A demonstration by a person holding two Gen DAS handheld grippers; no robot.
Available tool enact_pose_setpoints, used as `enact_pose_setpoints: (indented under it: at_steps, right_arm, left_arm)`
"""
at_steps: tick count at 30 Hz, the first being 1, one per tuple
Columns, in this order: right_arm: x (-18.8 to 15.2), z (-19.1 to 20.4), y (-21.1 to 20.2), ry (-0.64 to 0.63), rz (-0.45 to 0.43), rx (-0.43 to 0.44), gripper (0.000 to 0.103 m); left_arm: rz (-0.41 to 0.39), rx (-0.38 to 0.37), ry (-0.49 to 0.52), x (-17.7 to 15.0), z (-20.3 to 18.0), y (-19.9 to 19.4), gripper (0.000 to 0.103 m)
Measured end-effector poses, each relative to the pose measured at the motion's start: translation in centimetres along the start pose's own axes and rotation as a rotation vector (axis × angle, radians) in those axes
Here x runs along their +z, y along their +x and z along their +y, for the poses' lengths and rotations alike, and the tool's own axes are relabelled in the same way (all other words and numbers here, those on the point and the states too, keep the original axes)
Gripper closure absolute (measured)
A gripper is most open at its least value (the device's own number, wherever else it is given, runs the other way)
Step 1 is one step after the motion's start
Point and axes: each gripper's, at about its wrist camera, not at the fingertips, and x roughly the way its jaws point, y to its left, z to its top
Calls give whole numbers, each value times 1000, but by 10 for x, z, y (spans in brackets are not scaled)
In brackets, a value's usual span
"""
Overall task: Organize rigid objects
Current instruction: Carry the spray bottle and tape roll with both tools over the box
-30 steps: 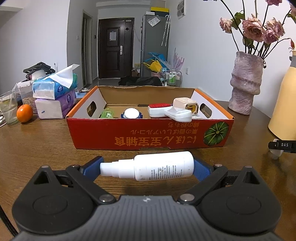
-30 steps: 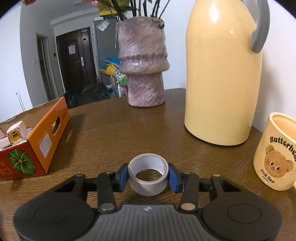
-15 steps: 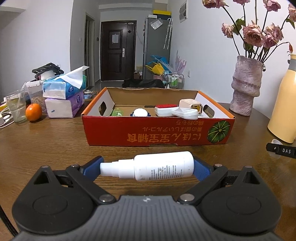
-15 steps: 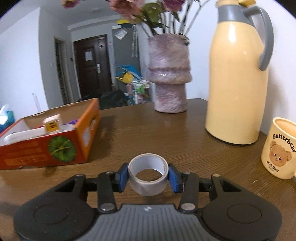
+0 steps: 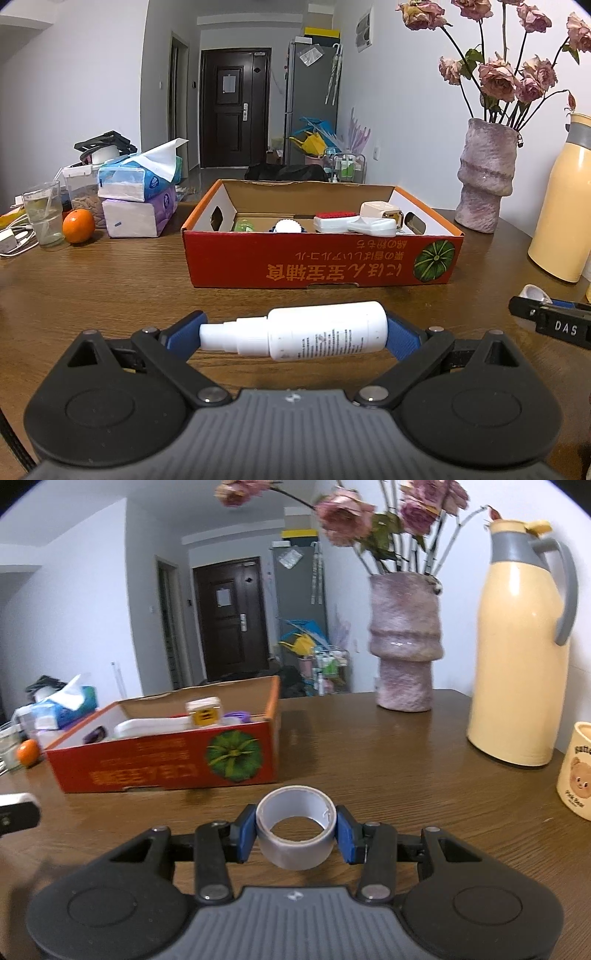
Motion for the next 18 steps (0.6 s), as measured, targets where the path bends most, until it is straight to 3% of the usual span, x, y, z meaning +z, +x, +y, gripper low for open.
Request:
enact_pose_setpoints:
  at_steps: [18]
  right_arm:
    - [-10,53,-28,-33,-27,119,60]
  left_arm:
    - [-17,-6,4,-4,6,-15,3]
